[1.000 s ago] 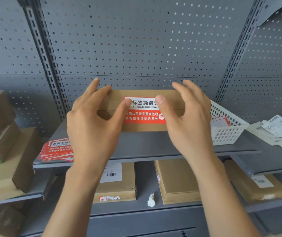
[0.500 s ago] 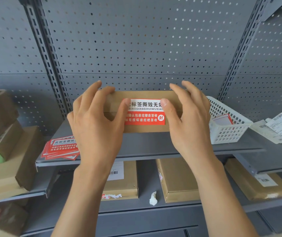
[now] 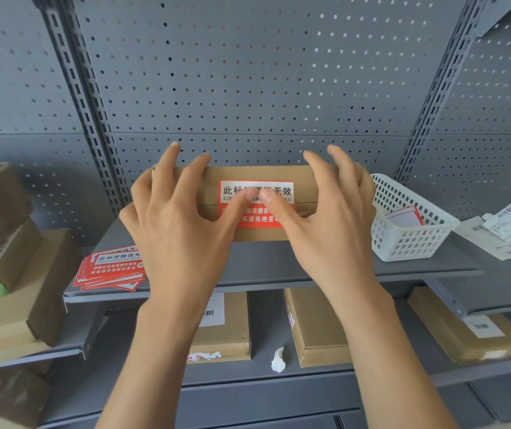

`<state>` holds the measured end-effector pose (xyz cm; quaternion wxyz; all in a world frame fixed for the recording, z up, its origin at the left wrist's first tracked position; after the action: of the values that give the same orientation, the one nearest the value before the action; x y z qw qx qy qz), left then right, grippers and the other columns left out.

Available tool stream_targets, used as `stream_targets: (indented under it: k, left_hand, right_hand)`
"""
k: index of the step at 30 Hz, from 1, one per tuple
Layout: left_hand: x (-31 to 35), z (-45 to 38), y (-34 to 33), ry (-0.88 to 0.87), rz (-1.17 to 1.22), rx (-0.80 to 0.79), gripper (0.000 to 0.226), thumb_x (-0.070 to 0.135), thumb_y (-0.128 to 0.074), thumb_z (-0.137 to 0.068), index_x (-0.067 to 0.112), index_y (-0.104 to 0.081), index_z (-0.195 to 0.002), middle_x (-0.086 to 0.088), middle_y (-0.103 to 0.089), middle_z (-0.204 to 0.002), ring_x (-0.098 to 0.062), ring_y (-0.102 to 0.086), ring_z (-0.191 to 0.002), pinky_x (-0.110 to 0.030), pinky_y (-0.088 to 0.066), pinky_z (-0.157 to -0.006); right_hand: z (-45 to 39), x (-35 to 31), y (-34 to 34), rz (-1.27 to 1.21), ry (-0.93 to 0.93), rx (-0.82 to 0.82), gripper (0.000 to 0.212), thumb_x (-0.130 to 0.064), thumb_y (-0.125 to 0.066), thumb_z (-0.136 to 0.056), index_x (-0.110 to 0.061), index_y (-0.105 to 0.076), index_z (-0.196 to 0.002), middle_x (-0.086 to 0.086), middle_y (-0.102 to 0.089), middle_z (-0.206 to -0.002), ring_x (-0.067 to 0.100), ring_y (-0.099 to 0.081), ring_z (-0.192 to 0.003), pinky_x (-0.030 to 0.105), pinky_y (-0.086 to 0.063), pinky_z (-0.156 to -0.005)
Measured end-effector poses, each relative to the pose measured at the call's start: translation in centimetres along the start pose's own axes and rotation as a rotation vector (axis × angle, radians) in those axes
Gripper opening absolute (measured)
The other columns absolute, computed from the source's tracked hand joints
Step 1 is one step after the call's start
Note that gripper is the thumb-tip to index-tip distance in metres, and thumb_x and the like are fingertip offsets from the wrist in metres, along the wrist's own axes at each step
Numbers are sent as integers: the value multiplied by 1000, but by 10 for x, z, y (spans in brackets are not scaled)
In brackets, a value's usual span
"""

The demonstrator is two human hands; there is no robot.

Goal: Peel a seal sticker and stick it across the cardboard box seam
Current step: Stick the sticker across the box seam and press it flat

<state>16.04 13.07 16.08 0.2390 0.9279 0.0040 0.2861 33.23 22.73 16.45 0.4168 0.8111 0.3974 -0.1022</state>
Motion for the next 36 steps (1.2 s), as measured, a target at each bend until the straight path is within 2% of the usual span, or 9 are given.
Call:
stream_targets:
  k: [4,9,11,13,16,21,24,29,36]
  left_hand:
    - [-4,0,0,-15,-1,-5,59,65,-62,-88,31,-63,-136,1,-47,-158,-32,-44,-139,-50,-33,-102]
    - [-10,2,0,-51,26,-27,48,51,-59,-99,31,-59,-142,0,-41,-162,-33,-42,-140,-50,-32,-103]
    - [-13,2,0,-66,41,-36,44,44,-55,-102,31,-58,-144,-1,-39,-164,-35,-42,-142,-51,-32,-102]
    - [-13,3,1,-88,51,-46,42,42,-51,-104,32,-57,-144,-2,-38,-164,-36,-40,-144,-54,-32,-103]
    - [-11,3,2,-121,55,-79,45,50,-50,-100,35,-59,-142,-1,-36,-165,-36,-38,-146,-53,-31,-105]
    - [-12,-1,2,-156,10,-112,57,61,-58,-90,36,-59,-142,-1,-35,-166,-39,-39,-145,-54,-32,-102]
    - [-14,-2,3,-192,6,-132,57,57,-58,-91,34,-58,-143,-3,-35,-165,-41,-38,-145,-56,-32,-101]
    - [-16,-3,4,-229,18,-182,57,54,-57,-93,32,-56,-145,-2,-33,-166,-40,-36,-146,-57,-32,-104]
    - [-21,1,7,-245,41,-228,54,55,-48,-96,35,-54,-146,1,-30,-168,-35,-29,-152,-57,-30,-107]
  right_hand:
    - [0,5,-1,-87,14,-45,71,-69,-50,-87,-28,-50,-145,-3,-33,-161,28,-23,-149,50,-28,-115]
    - [-4,12,5,-205,30,-76,43,-38,-54,-102,-27,-54,-144,-1,-37,-161,24,-27,-150,42,-24,-119]
    - [-4,14,10,-236,25,-73,38,-27,-49,-106,-26,-54,-144,-2,-38,-161,20,-28,-150,37,-24,-121]
    - [-4,13,13,-271,14,-104,40,-28,-49,-106,-27,-52,-146,-5,-35,-162,13,-26,-151,32,-22,-122]
    - [-2,12,14,-286,-16,-187,58,-42,-64,-96,-34,-46,-150,-14,-27,-165,6,-18,-153,26,-16,-119]
    - [-1,11,11,-249,12,-211,79,-48,-79,-81,-36,-43,-151,-14,-21,-168,12,-13,-156,39,-16,-125]
    - [-2,14,11,-281,17,-242,80,-43,-80,-81,-36,-42,-151,-16,-19,-168,9,-12,-156,41,-16,-126]
    - [-3,17,14,-282,22,-297,80,-31,-82,-82,-38,-42,-151,-19,-19,-167,5,-12,-156,36,-14,-126]
    - [1,15,16,-269,43,-327,66,-31,-70,-93,-42,-41,-151,-24,-14,-167,1,-6,-156,34,-13,-126]
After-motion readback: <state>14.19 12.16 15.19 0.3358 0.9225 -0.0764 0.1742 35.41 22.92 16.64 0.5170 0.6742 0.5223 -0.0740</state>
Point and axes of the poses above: each hand's wrist, its own z-axis away from the middle knuckle, its own y-axis out of the back of the hand, x = y × z, the point moved 8 cm from there along -z, towards the middle knuckle
